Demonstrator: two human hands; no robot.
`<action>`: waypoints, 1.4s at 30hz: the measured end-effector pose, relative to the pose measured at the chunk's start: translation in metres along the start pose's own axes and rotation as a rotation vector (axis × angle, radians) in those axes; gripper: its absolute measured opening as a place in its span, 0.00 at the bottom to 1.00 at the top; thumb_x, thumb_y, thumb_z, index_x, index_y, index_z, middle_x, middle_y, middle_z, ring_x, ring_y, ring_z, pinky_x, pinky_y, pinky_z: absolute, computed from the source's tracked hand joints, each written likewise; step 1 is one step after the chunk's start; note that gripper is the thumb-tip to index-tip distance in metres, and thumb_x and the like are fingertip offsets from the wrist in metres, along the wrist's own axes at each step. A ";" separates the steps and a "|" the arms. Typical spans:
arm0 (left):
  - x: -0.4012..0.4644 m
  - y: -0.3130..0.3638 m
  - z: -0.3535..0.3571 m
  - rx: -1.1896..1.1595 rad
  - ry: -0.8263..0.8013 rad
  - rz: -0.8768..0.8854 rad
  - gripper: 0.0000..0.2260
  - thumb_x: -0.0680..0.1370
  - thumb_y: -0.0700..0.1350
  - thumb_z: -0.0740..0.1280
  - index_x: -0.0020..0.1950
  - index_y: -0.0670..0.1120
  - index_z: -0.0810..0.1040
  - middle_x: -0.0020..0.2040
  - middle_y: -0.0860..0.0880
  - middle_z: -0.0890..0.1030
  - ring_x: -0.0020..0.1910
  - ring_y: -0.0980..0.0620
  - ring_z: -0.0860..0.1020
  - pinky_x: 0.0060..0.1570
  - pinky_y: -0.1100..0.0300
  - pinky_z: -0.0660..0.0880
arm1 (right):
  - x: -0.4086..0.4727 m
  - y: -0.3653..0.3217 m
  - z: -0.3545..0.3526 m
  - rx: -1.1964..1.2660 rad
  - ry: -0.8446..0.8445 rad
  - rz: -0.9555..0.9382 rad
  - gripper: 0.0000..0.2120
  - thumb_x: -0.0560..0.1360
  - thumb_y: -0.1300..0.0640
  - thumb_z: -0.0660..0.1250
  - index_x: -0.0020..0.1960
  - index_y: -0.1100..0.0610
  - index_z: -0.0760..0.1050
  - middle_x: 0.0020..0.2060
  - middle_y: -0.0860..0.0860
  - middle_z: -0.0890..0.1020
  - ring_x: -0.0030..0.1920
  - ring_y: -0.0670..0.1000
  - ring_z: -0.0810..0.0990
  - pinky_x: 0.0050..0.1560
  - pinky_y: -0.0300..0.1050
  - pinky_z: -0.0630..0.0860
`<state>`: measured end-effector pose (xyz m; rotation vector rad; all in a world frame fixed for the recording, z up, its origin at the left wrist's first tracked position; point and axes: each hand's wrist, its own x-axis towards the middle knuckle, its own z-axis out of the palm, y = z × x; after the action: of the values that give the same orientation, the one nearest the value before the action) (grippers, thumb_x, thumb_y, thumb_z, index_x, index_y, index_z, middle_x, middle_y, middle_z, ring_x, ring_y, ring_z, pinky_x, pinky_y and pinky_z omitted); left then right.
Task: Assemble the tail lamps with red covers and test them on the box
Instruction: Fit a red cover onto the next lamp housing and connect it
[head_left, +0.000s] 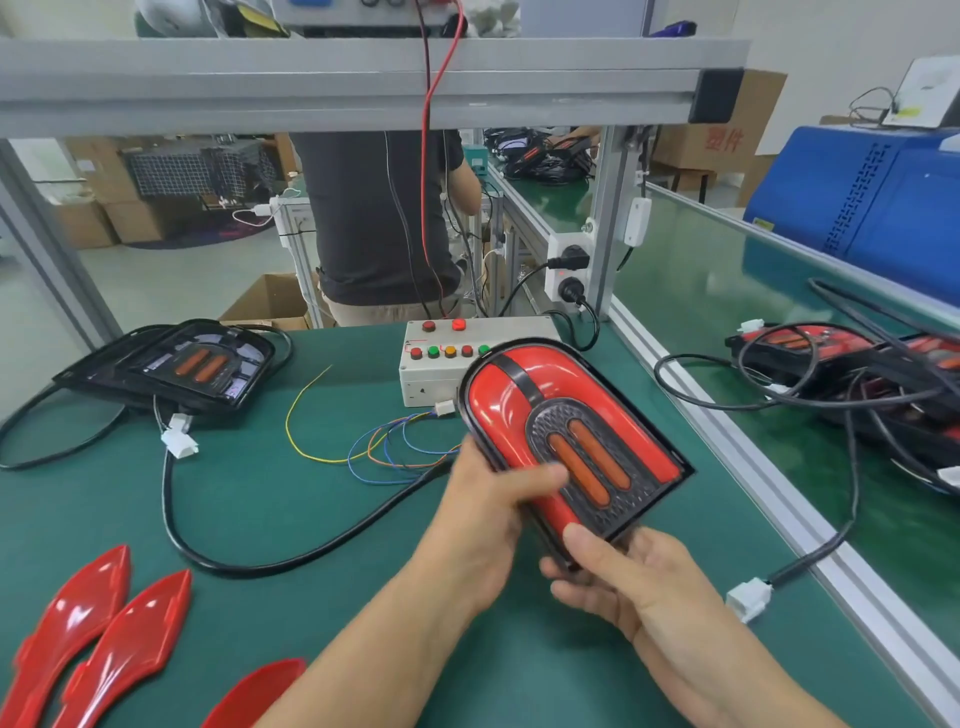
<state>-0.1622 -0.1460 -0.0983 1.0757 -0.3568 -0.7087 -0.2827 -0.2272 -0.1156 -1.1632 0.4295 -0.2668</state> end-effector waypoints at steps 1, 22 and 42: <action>-0.006 -0.008 0.002 0.036 -0.047 -0.015 0.21 0.69 0.32 0.69 0.61 0.38 0.72 0.50 0.40 0.82 0.42 0.46 0.80 0.33 0.59 0.77 | 0.001 -0.003 0.001 -0.002 -0.014 -0.014 0.16 0.64 0.55 0.73 0.50 0.58 0.84 0.45 0.58 0.85 0.42 0.53 0.84 0.38 0.41 0.81; -0.014 -0.025 -0.002 0.200 -0.058 0.021 0.21 0.67 0.39 0.72 0.59 0.37 0.74 0.53 0.37 0.82 0.50 0.41 0.80 0.50 0.48 0.77 | 0.003 0.013 -0.004 -0.006 0.036 -0.081 0.14 0.64 0.54 0.73 0.49 0.52 0.85 0.46 0.56 0.86 0.45 0.54 0.85 0.40 0.39 0.80; 0.018 0.005 0.011 0.618 -0.135 -0.023 0.26 0.75 0.70 0.53 0.59 0.53 0.77 0.57 0.53 0.80 0.58 0.55 0.77 0.63 0.52 0.70 | 0.000 -0.032 -0.014 0.528 -0.421 -0.040 0.46 0.61 0.40 0.79 0.72 0.60 0.68 0.70 0.63 0.70 0.71 0.63 0.68 0.68 0.61 0.67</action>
<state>-0.1541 -0.1646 -0.0900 1.6185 -0.7101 -0.7103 -0.2891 -0.2509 -0.0908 -0.6809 -0.0407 -0.1493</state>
